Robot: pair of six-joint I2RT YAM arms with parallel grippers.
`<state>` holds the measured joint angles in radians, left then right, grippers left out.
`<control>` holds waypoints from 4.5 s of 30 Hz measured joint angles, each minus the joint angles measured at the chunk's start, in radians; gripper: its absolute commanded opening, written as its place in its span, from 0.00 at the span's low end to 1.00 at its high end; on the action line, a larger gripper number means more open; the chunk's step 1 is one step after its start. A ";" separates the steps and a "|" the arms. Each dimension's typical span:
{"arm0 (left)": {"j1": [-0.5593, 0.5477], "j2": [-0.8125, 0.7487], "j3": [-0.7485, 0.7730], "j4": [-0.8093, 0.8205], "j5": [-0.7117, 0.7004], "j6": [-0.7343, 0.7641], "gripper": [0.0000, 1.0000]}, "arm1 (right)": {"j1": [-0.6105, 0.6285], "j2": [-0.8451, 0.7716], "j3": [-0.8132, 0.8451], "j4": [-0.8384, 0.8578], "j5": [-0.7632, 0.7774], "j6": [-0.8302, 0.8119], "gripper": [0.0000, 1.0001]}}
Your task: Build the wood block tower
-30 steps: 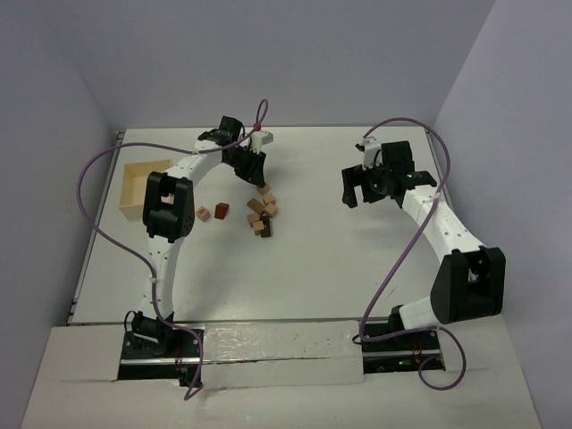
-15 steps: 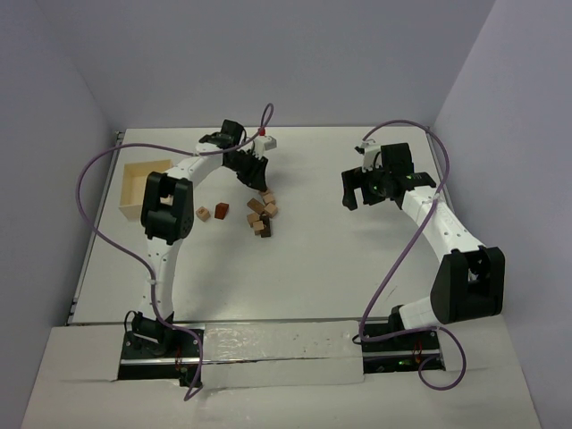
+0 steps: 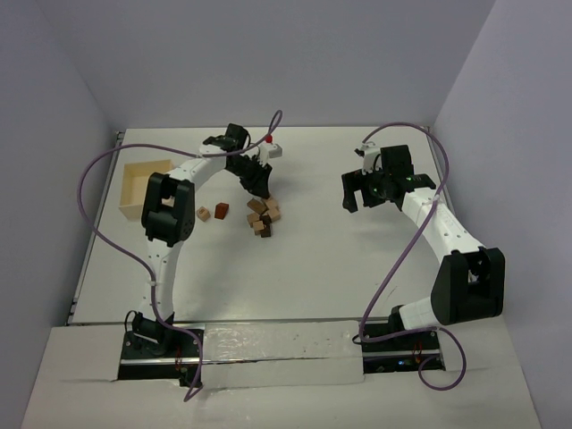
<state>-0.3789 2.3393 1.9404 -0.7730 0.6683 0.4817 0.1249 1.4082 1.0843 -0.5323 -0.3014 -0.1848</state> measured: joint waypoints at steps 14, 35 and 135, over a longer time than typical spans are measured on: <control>-0.072 -0.038 -0.073 -0.040 0.043 0.067 0.41 | 0.000 -0.003 -0.008 0.000 0.000 0.000 1.00; -0.144 -0.043 -0.097 -0.145 0.092 0.157 0.47 | 0.000 -0.005 -0.013 -0.007 0.000 -0.001 1.00; 0.172 -0.759 -0.755 0.106 -0.083 -0.141 0.60 | 0.517 0.469 0.143 0.152 0.113 0.091 0.27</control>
<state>-0.2065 1.5808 1.1852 -0.6672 0.5856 0.3408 0.6416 1.8769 1.2275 -0.3805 -0.1882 -0.0940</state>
